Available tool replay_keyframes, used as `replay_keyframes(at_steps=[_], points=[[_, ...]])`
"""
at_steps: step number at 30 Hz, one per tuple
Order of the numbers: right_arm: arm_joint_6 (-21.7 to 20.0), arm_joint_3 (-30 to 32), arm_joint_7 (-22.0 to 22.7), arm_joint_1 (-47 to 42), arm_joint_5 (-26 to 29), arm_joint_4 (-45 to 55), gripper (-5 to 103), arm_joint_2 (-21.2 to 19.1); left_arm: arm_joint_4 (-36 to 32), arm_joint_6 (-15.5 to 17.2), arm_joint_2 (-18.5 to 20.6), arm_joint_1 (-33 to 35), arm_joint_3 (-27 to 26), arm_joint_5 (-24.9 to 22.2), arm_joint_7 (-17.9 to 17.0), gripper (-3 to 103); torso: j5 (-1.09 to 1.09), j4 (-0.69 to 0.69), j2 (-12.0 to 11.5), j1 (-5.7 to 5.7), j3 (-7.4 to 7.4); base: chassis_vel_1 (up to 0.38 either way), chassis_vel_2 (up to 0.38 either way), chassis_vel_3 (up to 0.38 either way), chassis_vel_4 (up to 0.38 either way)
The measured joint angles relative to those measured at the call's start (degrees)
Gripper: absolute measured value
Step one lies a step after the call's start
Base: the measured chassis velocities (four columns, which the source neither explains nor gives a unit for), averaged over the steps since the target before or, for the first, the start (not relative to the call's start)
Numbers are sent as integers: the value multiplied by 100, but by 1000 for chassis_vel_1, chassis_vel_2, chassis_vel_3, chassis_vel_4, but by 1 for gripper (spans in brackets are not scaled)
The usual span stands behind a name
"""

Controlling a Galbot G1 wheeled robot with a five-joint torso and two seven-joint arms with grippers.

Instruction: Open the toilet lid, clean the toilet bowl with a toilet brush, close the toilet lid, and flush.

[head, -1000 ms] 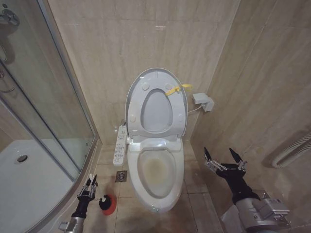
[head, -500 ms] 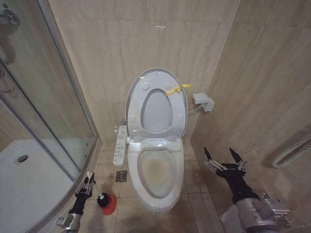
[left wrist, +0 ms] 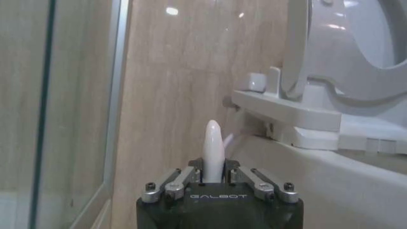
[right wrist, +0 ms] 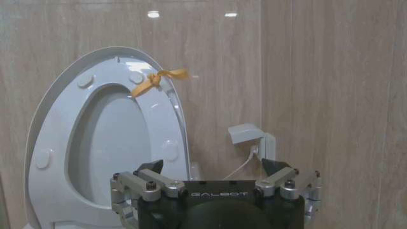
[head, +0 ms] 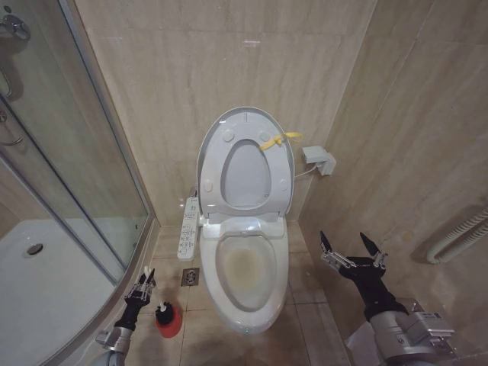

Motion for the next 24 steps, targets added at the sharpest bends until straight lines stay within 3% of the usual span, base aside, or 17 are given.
replay_keyframes(at_steps=[24], points=[[0,0,0,0,0,0,100,0,349,-16,-170,150,-230,984,36,21,1,0,0,0,0,0,0,0,0]])
